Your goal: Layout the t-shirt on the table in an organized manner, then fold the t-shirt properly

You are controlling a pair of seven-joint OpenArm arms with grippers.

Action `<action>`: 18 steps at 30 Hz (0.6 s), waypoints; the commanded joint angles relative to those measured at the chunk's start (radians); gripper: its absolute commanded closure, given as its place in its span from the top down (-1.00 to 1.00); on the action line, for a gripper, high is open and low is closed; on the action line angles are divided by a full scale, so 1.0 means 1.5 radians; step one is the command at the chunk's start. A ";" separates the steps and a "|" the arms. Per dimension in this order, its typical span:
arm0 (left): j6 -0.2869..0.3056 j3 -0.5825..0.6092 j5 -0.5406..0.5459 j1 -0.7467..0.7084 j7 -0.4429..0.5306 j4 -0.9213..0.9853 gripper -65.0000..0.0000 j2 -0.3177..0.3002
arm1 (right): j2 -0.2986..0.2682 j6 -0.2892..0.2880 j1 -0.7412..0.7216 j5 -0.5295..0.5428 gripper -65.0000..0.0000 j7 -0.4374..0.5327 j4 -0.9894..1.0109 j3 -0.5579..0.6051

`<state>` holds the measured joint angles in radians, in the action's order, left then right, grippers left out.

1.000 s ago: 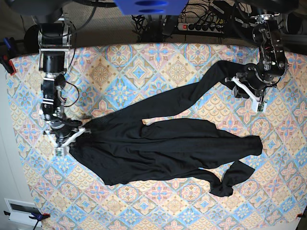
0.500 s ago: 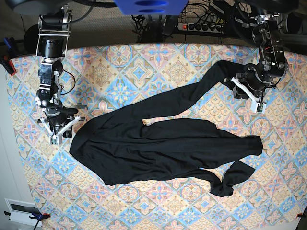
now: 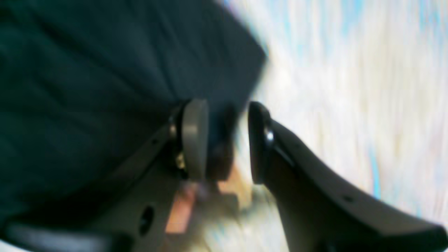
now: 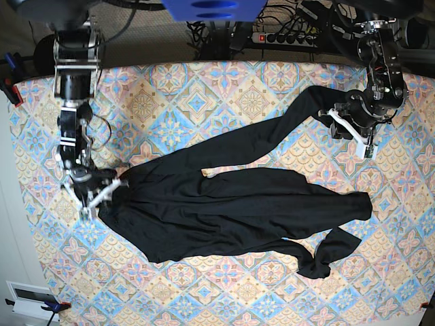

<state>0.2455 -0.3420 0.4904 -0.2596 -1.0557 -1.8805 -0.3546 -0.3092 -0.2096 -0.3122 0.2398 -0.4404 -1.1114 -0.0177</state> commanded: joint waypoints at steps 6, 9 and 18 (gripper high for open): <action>0.002 -0.005 0.004 0.004 0.010 -0.012 -0.46 -0.010 | -0.009 0.001 -0.049 0.002 -0.42 0.004 -0.004 0.007; 0.002 -0.004 0.004 0.004 0.010 -0.012 -0.46 -0.010 | -0.009 0.002 -0.062 0.002 -0.41 0.004 0.018 0.008; 0.003 -0.007 0.004 0.004 0.012 -0.012 -0.46 -0.010 | 0.026 0.002 -0.101 0.001 -0.16 0.007 0.120 0.008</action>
<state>0.2481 -0.3435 0.4904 -0.2600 -1.0554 -1.8809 -0.3546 -0.2760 -0.1982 -0.4278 0.2314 -0.4614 -0.9146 -0.0044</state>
